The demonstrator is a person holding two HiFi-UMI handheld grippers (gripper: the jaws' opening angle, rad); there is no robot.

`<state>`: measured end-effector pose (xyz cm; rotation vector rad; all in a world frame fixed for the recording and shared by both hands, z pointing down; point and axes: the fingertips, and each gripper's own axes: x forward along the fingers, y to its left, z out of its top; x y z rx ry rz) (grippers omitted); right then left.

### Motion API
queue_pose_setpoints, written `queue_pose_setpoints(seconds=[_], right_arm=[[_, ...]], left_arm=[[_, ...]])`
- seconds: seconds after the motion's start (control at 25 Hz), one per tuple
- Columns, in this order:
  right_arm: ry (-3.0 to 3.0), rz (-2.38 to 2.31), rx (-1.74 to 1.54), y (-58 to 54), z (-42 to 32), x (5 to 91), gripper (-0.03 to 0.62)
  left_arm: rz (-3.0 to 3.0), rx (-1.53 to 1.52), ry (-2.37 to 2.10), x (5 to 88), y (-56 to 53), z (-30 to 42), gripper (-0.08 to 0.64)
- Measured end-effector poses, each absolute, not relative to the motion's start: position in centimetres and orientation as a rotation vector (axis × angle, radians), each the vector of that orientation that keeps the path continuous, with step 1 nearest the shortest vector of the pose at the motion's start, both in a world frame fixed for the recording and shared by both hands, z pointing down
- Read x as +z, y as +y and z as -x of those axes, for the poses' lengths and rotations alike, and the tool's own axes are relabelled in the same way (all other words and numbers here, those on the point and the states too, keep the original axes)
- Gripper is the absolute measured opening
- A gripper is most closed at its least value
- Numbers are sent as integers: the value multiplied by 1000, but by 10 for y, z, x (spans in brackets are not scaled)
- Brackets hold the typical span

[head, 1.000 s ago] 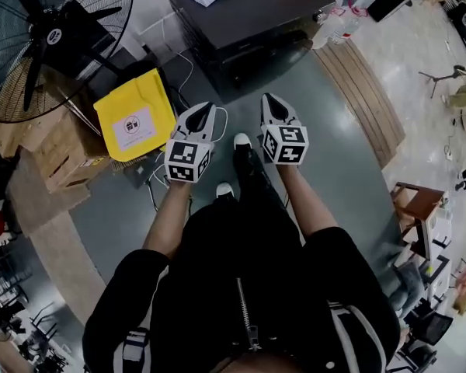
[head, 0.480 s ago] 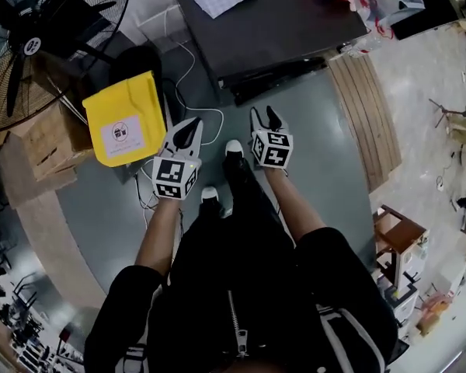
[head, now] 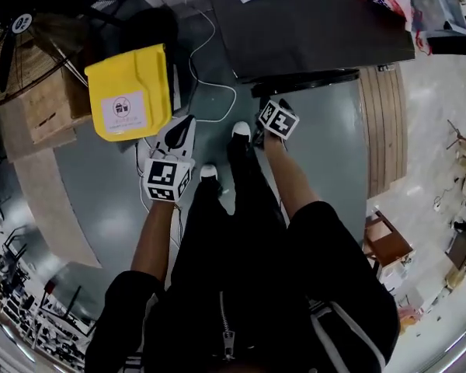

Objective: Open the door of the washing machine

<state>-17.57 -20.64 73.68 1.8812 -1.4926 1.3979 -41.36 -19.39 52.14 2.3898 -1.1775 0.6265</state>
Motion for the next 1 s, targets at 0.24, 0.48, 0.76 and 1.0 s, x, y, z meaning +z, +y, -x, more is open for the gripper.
queue_pose_setpoints(seconds=[0.24,0.48,0.76,1.0], right_arm=[[-1366,-1899,1432,-222,165,776,254],[-1278,-1979,1407,-219,161,781,189],[-1301,-1910,1428,-206,161,783,172],[-1332,-1850,1405,-162,145,785,161]], left_arm=[[-2272,669,-1275,542,-191,438,3],[-2178,643,-1354,551,-173,449,3],[-2162,621,-1371,560,-145,444,3],[-2159,588,-1429,557,-114,438,3]])
